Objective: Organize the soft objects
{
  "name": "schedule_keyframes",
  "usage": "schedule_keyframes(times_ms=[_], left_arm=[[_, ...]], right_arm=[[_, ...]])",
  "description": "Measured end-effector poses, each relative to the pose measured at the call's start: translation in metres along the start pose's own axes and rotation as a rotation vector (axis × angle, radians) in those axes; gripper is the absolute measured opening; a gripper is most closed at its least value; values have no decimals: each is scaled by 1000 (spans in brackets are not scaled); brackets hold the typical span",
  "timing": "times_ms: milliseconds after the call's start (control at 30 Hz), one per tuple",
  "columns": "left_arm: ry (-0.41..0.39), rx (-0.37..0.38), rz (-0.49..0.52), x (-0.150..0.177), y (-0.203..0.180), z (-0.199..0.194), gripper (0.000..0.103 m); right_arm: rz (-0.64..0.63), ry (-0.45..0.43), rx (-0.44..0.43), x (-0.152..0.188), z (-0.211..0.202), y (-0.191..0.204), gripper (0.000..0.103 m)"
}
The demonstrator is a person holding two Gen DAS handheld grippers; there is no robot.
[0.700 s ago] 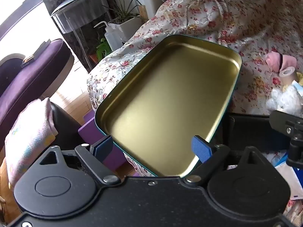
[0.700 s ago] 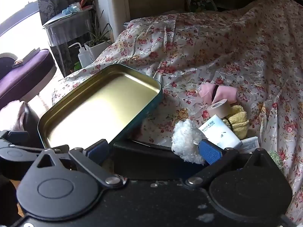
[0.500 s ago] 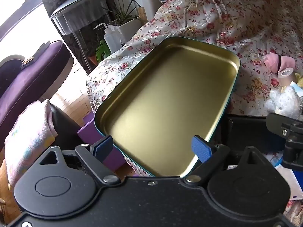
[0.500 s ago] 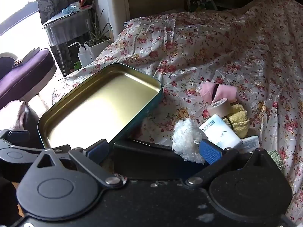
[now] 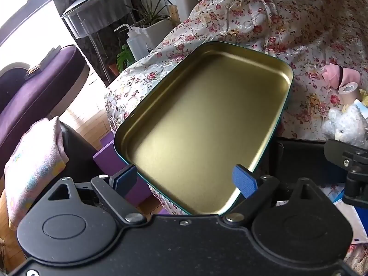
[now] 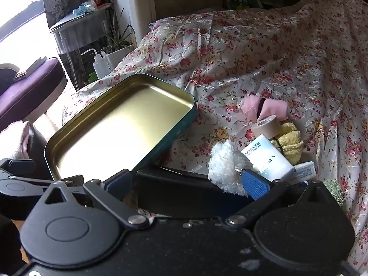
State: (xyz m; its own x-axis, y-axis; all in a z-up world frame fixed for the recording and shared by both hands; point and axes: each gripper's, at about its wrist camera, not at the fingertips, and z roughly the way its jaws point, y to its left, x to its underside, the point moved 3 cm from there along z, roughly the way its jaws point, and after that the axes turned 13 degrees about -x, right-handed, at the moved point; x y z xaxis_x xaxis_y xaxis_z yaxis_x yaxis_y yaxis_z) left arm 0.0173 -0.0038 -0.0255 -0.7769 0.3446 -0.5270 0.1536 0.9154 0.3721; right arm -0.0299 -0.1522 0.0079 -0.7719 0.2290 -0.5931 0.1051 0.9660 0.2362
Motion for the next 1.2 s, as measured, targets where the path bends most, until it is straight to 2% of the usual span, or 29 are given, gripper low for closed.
schedule_keyframes(times_ms=[1200], left_arm=[[2,4,7,2,0,1,88]], right_arm=[[6,18,-6,1,4,0,103]])
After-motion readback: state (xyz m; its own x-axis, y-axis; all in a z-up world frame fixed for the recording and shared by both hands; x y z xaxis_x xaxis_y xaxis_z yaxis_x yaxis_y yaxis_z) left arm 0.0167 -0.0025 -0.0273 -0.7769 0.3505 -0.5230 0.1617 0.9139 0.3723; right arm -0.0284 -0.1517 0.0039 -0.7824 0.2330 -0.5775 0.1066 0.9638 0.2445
